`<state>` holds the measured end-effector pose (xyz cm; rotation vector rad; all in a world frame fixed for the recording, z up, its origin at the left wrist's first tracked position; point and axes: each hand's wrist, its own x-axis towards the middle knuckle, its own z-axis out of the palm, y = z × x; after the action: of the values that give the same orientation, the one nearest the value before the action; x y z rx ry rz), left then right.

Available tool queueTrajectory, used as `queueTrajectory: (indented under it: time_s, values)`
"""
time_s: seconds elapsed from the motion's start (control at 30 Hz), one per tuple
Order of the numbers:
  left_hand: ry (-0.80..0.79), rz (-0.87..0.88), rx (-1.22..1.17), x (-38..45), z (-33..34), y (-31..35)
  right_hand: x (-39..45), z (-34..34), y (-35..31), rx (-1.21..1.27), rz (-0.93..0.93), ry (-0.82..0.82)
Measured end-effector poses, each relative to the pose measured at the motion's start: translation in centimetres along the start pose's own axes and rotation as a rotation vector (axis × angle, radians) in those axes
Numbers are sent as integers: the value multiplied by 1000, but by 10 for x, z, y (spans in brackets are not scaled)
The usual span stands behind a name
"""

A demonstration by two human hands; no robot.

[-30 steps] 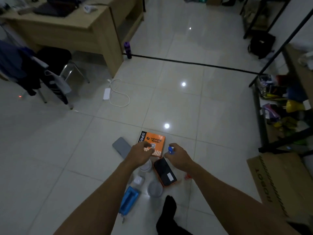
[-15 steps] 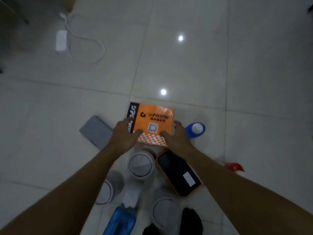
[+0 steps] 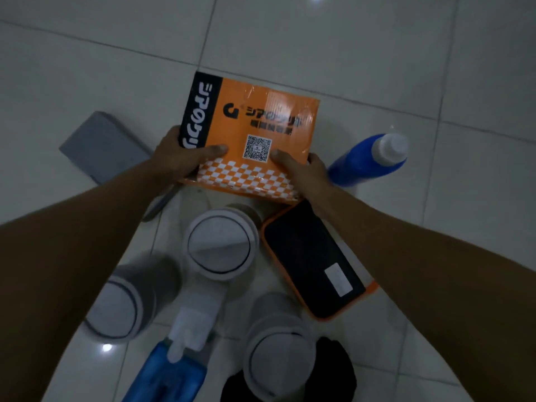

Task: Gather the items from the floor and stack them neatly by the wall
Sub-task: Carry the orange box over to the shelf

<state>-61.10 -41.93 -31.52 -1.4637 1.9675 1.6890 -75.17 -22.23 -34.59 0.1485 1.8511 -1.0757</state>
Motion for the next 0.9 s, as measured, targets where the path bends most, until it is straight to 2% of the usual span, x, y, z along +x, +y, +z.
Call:
queueTrajectory:
  time_s: [0.27, 0.47, 0.67, 0.9]
  values:
    - [25, 57, -176, -23, -7, -5, -6, 9, -13, 64, -105, 23]
    - [89, 66, -204, -70, -38, 17, -56, 13, -53, 42, -175, 31]
    - [96, 71, -232, -167, -80, 89, -169, -9, -118, 82, -159, 16]
    - [114, 77, -212, -341, -134, 227, -374, -68, -231, 131, -138, 24]
